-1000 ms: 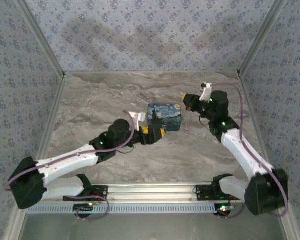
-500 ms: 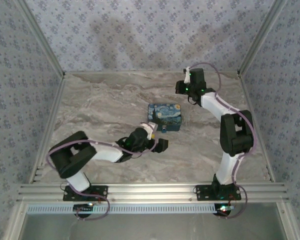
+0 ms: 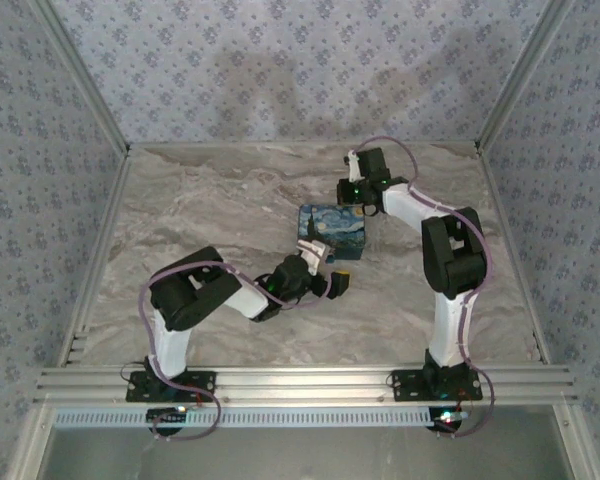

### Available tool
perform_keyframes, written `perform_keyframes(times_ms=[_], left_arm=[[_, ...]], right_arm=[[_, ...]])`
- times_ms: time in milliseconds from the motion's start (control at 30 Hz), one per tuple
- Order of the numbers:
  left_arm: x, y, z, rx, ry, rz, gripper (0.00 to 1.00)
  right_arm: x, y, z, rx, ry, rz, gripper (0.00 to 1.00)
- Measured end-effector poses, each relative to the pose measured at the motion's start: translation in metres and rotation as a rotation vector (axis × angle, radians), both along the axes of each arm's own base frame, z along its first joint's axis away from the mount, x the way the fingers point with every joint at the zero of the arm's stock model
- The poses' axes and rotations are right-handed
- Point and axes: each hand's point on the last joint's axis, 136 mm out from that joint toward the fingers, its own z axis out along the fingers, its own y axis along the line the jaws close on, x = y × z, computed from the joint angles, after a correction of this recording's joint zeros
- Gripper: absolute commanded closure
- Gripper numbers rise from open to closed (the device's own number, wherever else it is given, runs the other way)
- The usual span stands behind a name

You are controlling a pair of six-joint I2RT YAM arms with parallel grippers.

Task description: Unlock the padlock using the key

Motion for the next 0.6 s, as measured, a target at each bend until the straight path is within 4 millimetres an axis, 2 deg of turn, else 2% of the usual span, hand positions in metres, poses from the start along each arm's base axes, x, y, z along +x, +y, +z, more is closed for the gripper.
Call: perform_keyframes(times_ms=[167,400,600], left_arm=[[0.008,-0.009,0.001,-0.04,-0.011,-0.025,0.11],[0.01,-0.012,0.005,-0.106,-0.007,-0.081,0.12],[0.006,-0.023,0.01,-0.184,0.022,-0.164,0.23]], right_arm=[[-0.009,0.005,-0.015,-0.014,0.025,0.022,1.0],[-0.004,0.009,-0.014,-0.003,-0.021,0.026,1.0],[-0.005,0.018,-0.012,0.004,-0.045,0.044,1.0]])
